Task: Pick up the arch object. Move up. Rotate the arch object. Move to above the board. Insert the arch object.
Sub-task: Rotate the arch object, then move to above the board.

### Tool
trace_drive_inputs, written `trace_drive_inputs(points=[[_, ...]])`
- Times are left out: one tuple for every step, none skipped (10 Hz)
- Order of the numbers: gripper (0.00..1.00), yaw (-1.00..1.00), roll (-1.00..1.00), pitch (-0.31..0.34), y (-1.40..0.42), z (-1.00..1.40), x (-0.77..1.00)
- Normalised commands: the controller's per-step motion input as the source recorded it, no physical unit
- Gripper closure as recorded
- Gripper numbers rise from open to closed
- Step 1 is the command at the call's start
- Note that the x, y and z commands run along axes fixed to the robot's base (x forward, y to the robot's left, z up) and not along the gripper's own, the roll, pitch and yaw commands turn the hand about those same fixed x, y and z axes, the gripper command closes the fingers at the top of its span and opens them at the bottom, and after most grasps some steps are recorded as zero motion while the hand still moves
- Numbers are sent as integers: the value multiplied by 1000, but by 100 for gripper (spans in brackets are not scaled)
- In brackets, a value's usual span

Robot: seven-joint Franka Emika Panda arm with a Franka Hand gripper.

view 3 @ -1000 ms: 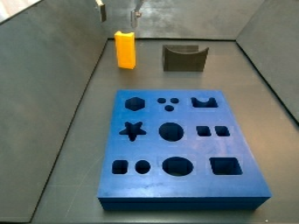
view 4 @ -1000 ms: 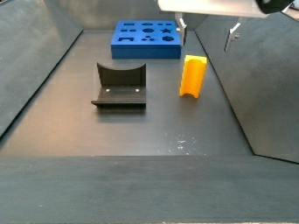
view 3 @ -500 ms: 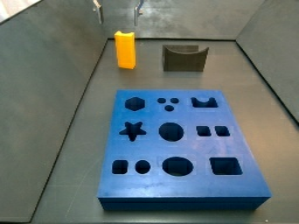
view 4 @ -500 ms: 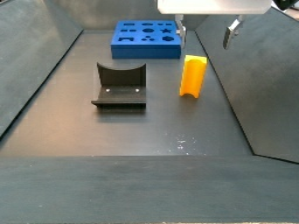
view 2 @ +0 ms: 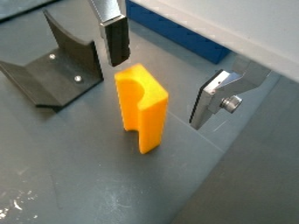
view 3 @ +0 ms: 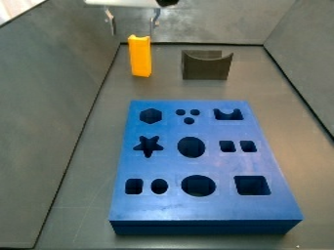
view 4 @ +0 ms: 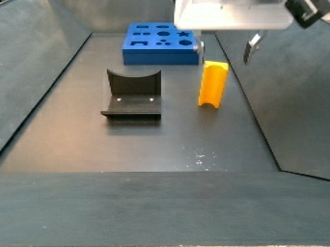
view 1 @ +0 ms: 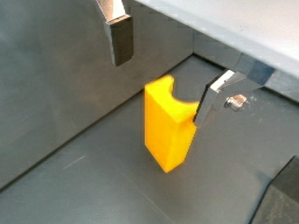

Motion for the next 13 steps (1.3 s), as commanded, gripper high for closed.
trace_drive_inputs(points=[[0, -28, -19, -42, -2, -859, 20], [0, -21, -27, -47, -2, -719, 21], [0, -16, -33, -47, -3, -615, 21], [0, -10, -41, -46, -5, -482, 23], [0, -6, -46, -45, -5, -387, 26], [0, -2, -51, -46, -6, -296, 31], [0, 3, -55, -44, -6, -210, 34], [100, 0, 0, 0, 0, 0, 0], [100, -46, 250, 88, -67, 1000, -142], [100, -45, 251, 90, -67, 1000, -143], [100, -40, 253, 75, -66, 1000, -139], [100, -18, 255, 54, -62, 1000, -131], [100, 3, 251, 48, -60, 1000, -127]])
